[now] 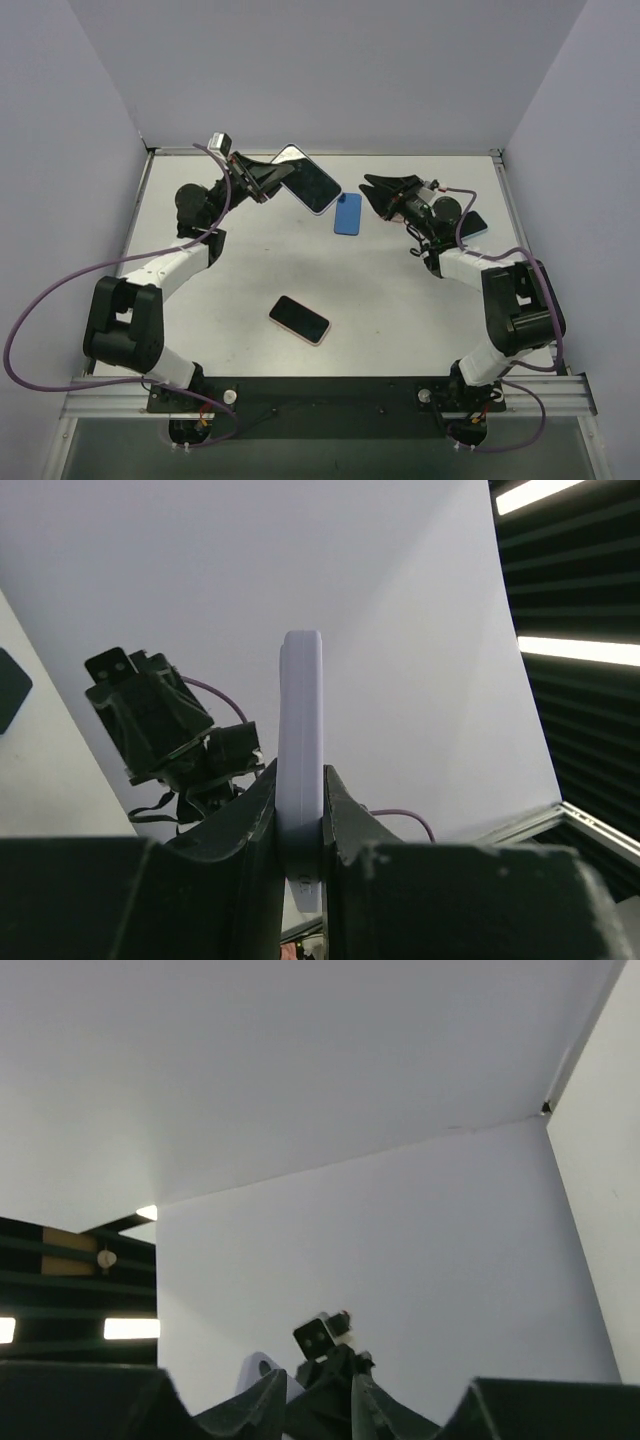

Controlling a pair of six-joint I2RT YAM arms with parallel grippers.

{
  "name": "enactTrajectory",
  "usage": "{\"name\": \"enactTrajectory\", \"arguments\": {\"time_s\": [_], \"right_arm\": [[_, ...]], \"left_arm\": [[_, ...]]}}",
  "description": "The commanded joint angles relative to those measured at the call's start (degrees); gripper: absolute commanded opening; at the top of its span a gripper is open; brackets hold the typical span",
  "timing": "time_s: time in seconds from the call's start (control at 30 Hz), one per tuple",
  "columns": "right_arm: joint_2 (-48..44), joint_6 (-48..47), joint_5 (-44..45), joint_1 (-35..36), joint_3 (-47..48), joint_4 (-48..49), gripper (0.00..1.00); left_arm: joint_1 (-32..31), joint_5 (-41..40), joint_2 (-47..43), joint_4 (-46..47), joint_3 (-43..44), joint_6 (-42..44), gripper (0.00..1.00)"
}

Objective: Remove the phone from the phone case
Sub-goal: Remove the phone case from the phone.

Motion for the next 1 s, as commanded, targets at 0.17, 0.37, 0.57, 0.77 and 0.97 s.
{"name": "enactTrajectory", "arguments": {"time_s": [0.17, 0.37, 0.57, 0.77, 0.97], "right_arm": [[-7.58, -3.44, -2.35, 1.07, 0.07, 20.54, 0.67], [-7.59, -5.29, -5.25, 2.91, 4.38, 20.62, 0.67], [-7.06, -7.83, -6.83, 6.96, 7.54, 19.49, 0.63], [-5.65, -7.48, -5.69, 9.15, 6.41, 20.62, 0.50], [-6.88, -8.10, -4.73, 9.86, 4.21, 20.62, 0.39]], "left_arm": [[0.42, 2.98, -2.19, 4.78, 2.77, -1.28, 0.00], [0.33, 2.90, -1.57, 5.47, 2.16, -1.80, 0.00], [0.24, 2.54, -1.66, 5.56, 1.54, -1.72, 0.00], [0.24, 1.67, -1.92, 5.65, 1.10, -1.72, 0.00], [0.33, 1.05, -2.10, 5.30, 0.93, -1.63, 0.00]]}}
